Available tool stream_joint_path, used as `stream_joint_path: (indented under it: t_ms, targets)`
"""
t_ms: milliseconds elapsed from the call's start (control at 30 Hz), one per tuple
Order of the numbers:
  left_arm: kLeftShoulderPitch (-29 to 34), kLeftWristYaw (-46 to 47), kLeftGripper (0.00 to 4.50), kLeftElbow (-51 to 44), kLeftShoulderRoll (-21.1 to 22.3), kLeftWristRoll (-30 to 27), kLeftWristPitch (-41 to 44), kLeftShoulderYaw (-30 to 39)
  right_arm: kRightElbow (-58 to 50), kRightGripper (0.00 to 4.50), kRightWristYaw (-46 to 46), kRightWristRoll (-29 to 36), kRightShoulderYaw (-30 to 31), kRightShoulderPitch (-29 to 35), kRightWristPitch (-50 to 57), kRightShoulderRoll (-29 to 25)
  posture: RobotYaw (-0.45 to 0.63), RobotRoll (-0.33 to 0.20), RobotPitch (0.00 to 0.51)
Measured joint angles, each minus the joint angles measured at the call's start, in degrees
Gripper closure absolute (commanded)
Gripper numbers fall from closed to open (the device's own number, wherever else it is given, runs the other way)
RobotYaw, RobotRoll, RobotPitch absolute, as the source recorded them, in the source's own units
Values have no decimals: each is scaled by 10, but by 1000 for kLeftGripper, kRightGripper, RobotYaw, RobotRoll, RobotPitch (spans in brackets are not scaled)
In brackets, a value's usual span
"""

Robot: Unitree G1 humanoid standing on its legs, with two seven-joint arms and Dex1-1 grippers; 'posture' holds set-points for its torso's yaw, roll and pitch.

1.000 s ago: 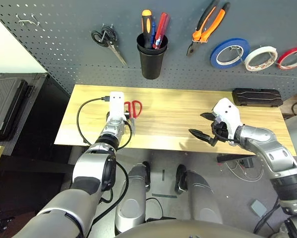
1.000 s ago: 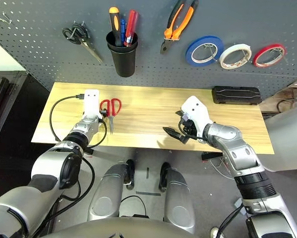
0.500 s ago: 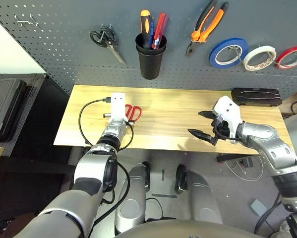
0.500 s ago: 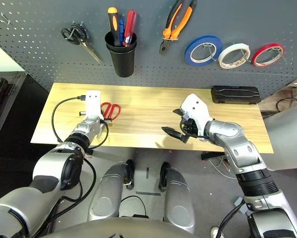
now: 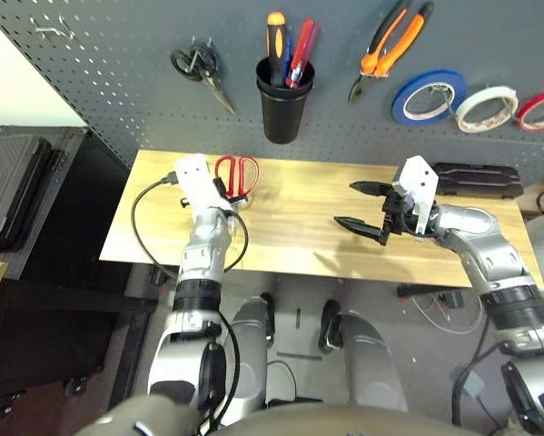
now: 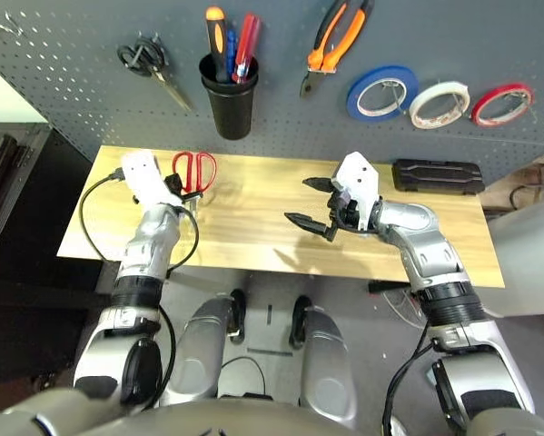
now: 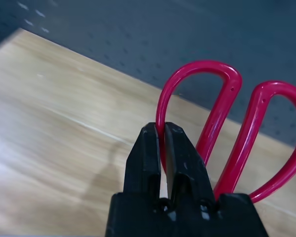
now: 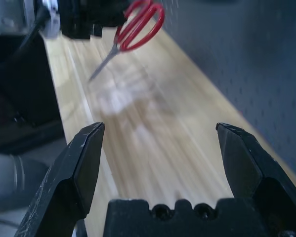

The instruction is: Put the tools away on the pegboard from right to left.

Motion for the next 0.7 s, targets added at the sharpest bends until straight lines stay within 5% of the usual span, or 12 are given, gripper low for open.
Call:
stream_joint_path:
  t_ms: [433, 700]
  targets:
    - [35, -14, 4473, -243, 13, -65, 21, 24, -12, 0, 73, 125, -70, 1, -42, 30, 361, 0, 218]
    - [-20, -13, 4473, -264, 26, -96, 36, 35, -30, 0, 77, 150, -89, 0, -40, 25, 346, 0, 202]
